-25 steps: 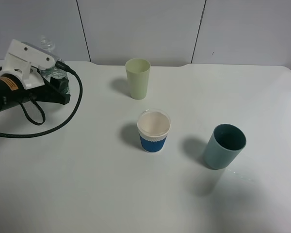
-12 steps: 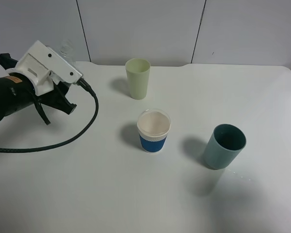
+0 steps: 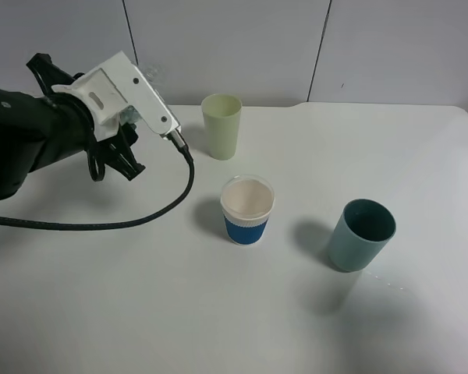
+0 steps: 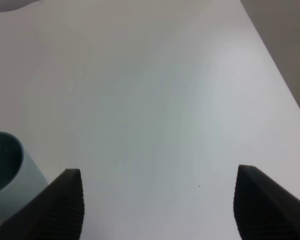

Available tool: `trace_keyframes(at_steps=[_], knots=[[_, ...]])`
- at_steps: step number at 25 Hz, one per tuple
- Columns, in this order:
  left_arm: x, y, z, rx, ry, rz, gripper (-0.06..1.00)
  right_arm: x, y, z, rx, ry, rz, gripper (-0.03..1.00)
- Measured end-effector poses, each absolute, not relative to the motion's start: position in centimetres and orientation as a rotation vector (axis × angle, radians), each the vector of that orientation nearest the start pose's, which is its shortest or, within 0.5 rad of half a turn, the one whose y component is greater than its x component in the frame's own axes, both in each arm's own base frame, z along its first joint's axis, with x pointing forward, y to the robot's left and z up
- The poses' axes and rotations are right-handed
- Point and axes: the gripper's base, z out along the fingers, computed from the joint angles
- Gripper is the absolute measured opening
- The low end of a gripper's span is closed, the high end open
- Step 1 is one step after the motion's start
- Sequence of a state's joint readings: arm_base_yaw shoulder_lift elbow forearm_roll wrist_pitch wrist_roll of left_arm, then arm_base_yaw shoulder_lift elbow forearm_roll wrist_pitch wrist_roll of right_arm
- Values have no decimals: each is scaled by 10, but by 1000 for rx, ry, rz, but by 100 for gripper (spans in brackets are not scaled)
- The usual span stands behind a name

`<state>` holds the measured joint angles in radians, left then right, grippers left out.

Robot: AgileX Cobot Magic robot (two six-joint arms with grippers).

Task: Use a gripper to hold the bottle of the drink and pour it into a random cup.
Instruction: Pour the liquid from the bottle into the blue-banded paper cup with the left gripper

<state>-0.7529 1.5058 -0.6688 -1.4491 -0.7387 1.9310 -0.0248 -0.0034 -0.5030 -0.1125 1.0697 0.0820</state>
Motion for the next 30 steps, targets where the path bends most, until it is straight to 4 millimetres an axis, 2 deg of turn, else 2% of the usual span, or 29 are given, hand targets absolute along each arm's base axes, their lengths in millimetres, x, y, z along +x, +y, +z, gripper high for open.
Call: trace_keyframes(at_steps=[8,14,24,30], knots=[[232,-160,220,1029,1950,708,50,-7,-9,278,115,2040,-99,63],[231,-162,223,1128,1922,770,50,-7,-9,278,115,2040,-99,63],[232,-151,227,1065,1932,920,50,-7,-9,278,115,2040,-99,63],[230,-155,227,1087,1902,964,50,-7,-9,278,115,2040,-99,63]])
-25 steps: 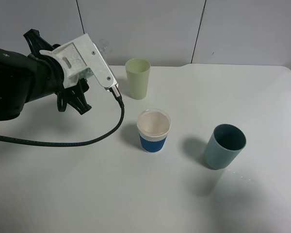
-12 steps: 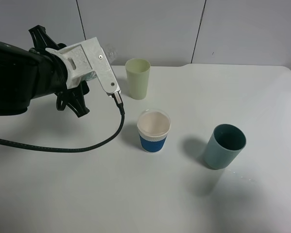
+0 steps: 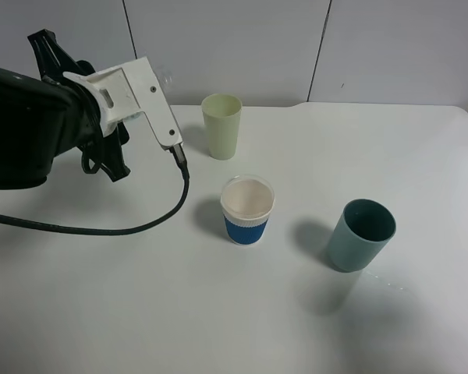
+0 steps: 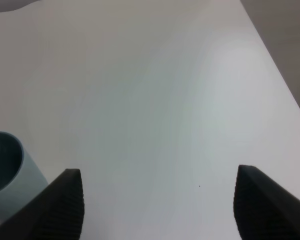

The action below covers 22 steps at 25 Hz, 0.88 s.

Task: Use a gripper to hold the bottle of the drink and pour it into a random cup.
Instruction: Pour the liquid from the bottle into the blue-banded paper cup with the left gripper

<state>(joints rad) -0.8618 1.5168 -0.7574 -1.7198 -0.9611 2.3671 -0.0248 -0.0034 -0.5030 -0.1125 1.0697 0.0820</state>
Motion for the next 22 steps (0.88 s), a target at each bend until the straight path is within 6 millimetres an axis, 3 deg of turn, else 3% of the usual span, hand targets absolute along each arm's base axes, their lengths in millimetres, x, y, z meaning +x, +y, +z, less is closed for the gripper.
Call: trace_keyframes(at_steps=[13,22], knots=[[233,-183,203,1199,1882,1092,50,-7,-9,278,115,2040,-99,63],[218,-208,194,1322,1784,1074,50,-7,-9,278,115,2040,-99,63]])
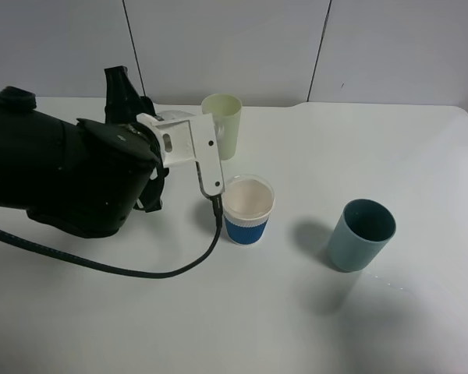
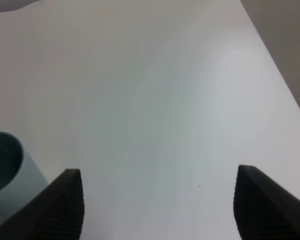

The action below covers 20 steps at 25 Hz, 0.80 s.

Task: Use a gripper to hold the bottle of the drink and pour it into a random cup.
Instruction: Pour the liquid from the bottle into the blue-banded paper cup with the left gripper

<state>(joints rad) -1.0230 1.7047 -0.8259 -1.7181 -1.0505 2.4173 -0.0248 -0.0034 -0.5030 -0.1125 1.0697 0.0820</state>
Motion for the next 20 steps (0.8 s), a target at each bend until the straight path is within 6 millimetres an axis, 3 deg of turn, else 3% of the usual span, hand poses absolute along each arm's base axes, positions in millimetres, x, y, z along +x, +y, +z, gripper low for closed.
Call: trace_keyframes(at_steps=[8,13,20], knots=[[208,-226,191,1406,1656,1076,50,-7,-9,278,115,2040,-99,63],[208,-229,180,1443,1655,1099,50,-7,-9,278,115,2040,-99,63],[208,-229,180,1442,1652,1101,50,-7,-9,278,115,2040,-99,63]])
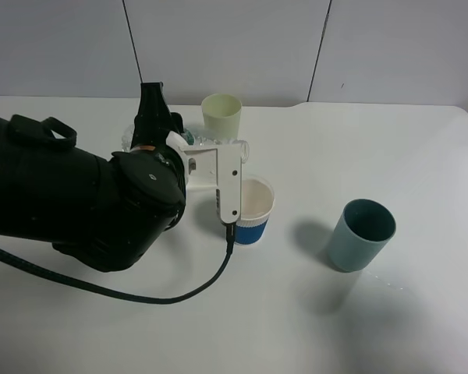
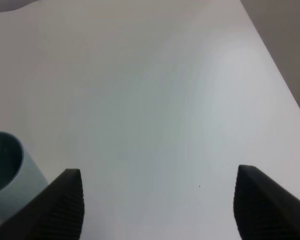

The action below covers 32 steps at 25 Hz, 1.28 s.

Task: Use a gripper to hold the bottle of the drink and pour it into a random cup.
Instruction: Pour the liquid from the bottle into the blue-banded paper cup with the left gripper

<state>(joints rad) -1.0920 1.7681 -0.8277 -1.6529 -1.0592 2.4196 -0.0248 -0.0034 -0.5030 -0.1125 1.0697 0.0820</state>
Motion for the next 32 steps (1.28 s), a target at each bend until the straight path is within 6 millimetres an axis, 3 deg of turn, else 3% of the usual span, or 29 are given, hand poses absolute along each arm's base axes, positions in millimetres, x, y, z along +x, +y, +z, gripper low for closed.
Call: trace_keyframes(at_steps=[19,32], knots=[[209,-226,183,1471,1619,1193,50,-7,-9,278,115,2040,-99,63],[205,-221,178,1468,1713,1183,50,-7,-9,278,115,2040,-99,63]])
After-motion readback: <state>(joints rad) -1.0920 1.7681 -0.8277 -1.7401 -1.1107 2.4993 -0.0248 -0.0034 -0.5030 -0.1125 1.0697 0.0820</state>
